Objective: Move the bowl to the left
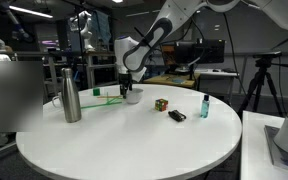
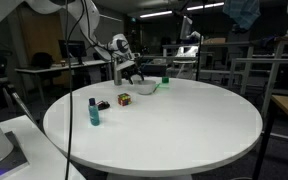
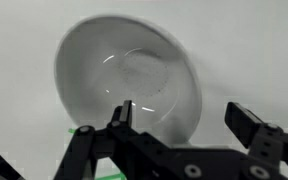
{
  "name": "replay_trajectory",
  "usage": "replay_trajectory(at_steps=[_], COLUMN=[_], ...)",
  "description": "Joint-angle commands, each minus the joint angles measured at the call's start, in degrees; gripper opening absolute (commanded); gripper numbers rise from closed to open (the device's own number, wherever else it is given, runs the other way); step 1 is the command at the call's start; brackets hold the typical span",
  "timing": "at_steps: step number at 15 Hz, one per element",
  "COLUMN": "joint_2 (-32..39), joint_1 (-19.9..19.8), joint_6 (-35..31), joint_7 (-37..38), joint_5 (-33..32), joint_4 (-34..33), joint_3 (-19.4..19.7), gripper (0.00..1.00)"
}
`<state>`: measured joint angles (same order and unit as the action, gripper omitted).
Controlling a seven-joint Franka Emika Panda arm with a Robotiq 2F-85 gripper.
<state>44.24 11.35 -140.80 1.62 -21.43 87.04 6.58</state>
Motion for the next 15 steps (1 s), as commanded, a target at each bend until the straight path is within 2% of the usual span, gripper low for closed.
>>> replay_trajectory(at_steps=[1,8,15], joint_2=[-2.95,-9.08,-11.71], joint_1=[2.7,8.3,9.31], joint_6=[-1.03,-3.25,-3.51], joint_7=[4.36,13.19,25.3], joint_5=[-4.03,-14.02,-24.34], joint_4=[0.66,-0.34,-1.97], joint_3=[2.69,6.04,5.86], gripper=[1.0,1.0,1.0])
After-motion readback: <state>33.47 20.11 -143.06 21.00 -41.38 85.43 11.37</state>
